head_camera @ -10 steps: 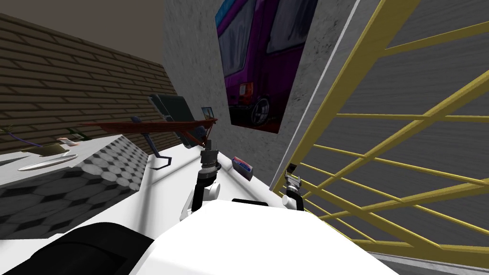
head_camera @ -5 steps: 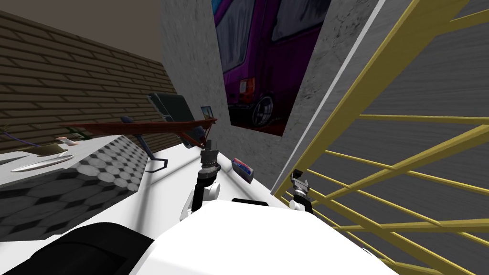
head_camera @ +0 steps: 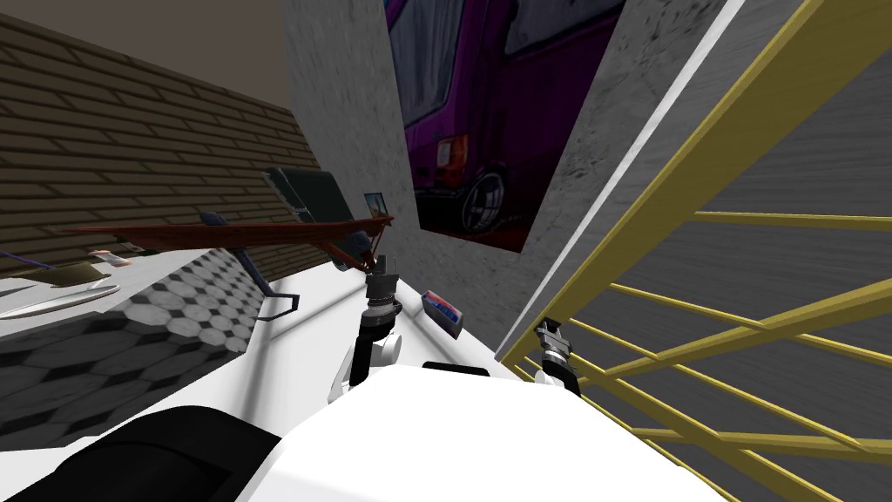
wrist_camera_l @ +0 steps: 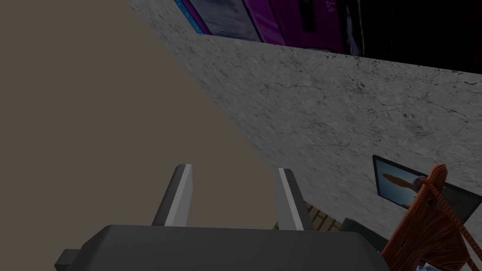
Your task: Pull the door open
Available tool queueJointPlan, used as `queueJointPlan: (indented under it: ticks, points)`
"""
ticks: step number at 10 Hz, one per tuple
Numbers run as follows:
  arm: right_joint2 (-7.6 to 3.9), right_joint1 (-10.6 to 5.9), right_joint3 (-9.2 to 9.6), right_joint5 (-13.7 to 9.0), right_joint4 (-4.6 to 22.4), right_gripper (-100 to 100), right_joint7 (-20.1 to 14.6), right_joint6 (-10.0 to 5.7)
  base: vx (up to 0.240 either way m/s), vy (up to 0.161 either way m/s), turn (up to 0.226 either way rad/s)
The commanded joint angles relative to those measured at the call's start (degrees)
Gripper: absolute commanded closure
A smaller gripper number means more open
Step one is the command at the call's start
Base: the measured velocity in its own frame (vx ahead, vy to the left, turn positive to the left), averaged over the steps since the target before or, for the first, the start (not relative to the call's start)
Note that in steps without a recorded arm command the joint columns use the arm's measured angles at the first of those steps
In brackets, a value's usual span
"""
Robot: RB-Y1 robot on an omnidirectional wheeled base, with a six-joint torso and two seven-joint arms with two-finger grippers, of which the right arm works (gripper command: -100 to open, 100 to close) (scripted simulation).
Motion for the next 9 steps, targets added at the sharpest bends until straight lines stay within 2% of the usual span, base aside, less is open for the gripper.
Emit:
queueJointPlan:
  ticks: [1, 4, 5, 9]
  points:
    - [0.11, -0.07, 0.09, 0.04, -0.02, 100, 0.01, 0.07, -0.019, -0.007, 0.023]
    - [0.11, -0.07, 0.09, 0.04, -0.02, 100, 0.01, 0.07, -0.002, -0.002, 0.003]
    - [-0.13, 0.02, 1.09, 0.62, -0.46, 100, -0.51, 0.13, -0.123, -0.009, 0.054]
    - [-0.74, 0.43, 4.1, 2.32, -1.69, 100, -2.16, 0.36, -0.243, 0.01, 0.062]
